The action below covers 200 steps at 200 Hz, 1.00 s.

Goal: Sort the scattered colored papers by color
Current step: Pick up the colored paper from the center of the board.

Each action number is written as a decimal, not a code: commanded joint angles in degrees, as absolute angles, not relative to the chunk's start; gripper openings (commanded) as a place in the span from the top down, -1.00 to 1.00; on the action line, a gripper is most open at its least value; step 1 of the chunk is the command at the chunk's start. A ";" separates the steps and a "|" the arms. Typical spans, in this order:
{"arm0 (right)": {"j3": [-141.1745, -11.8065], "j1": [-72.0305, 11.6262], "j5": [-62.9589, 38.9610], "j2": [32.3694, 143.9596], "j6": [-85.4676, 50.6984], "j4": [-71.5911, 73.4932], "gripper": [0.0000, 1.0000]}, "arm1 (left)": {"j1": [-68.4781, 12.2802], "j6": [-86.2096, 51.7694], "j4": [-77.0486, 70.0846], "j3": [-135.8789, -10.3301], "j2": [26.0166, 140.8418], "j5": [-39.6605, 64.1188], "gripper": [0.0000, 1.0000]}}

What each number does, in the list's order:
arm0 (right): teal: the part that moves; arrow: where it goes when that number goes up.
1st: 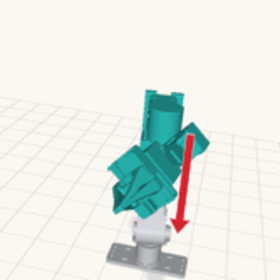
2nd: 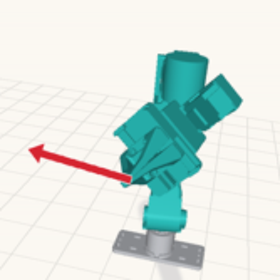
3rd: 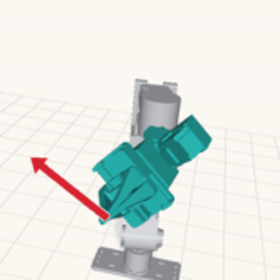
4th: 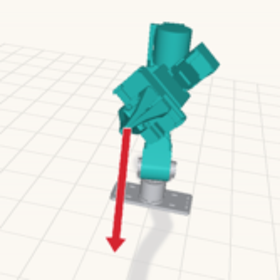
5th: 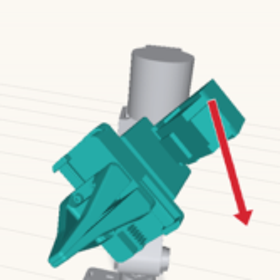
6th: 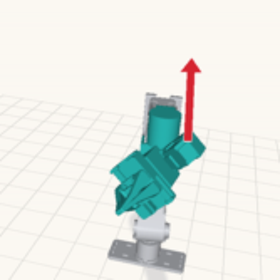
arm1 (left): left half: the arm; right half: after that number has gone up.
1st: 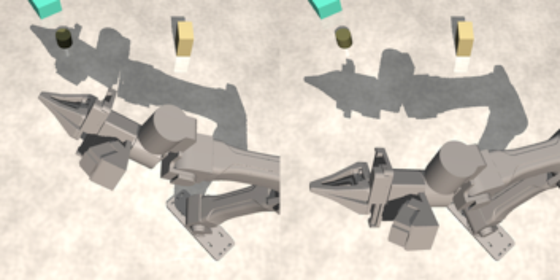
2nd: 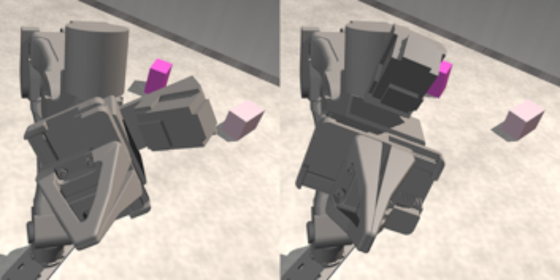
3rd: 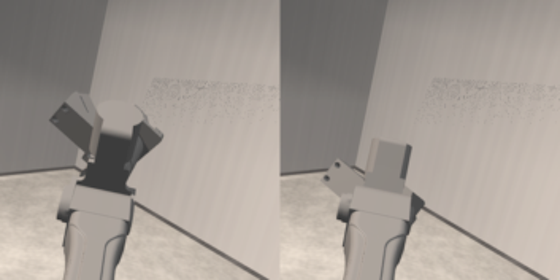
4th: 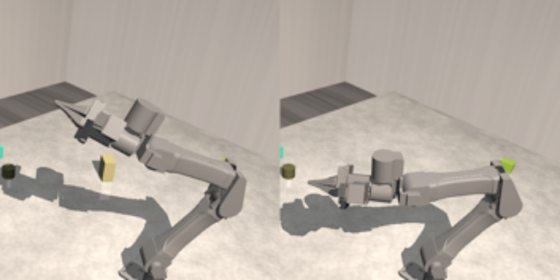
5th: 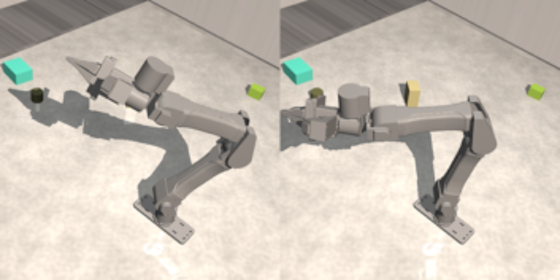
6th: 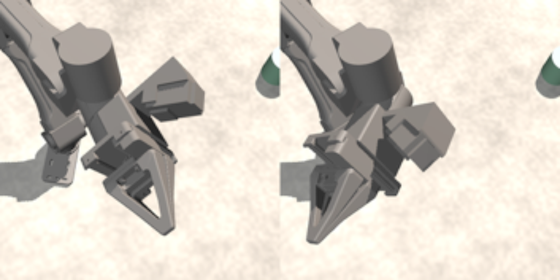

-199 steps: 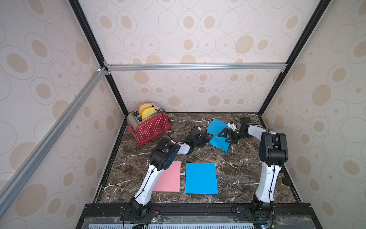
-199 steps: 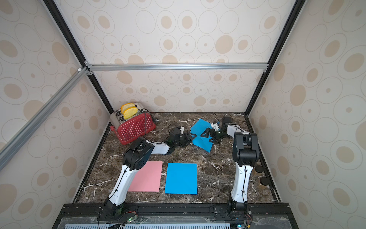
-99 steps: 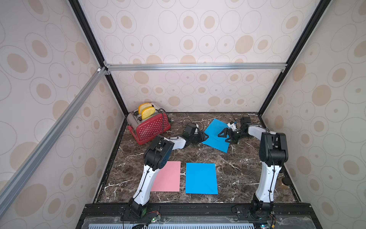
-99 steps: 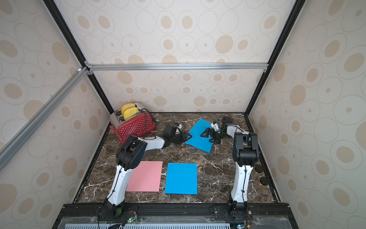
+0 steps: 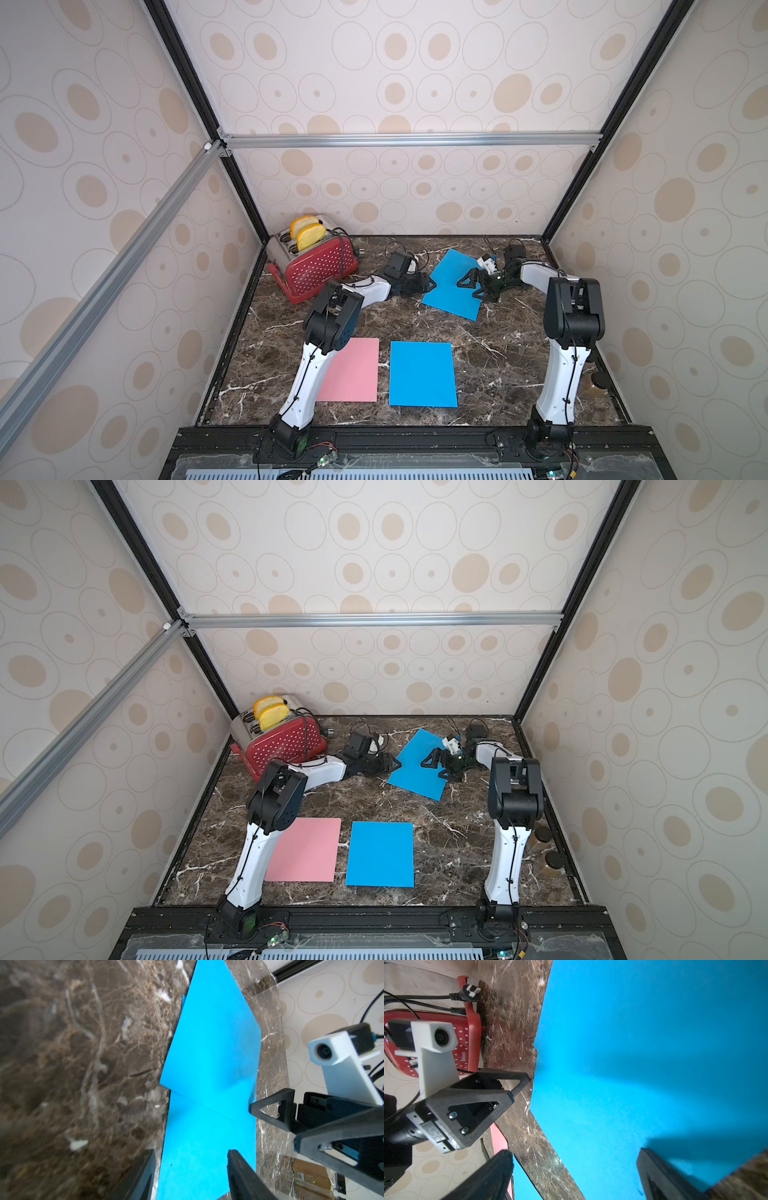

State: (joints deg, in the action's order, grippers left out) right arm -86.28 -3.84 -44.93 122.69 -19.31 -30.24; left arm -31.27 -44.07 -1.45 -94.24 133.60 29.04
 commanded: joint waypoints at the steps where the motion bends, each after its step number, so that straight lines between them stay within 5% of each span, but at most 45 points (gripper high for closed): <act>1: -84.40 -4.43 -42.08 124.76 -19.51 -34.89 -1.00 | -31.39 -42.99 9.04 -90.17 134.92 26.89 -0.17; 130: -84.02 -4.37 -42.45 124.45 -19.95 -34.36 -1.00 | -37.60 -46.71 16.98 -95.97 137.35 20.71 -0.15; 200: -83.85 -4.44 -42.62 124.72 -20.02 -34.13 -1.00 | -37.36 -68.01 -35.40 -80.03 136.44 29.84 -0.19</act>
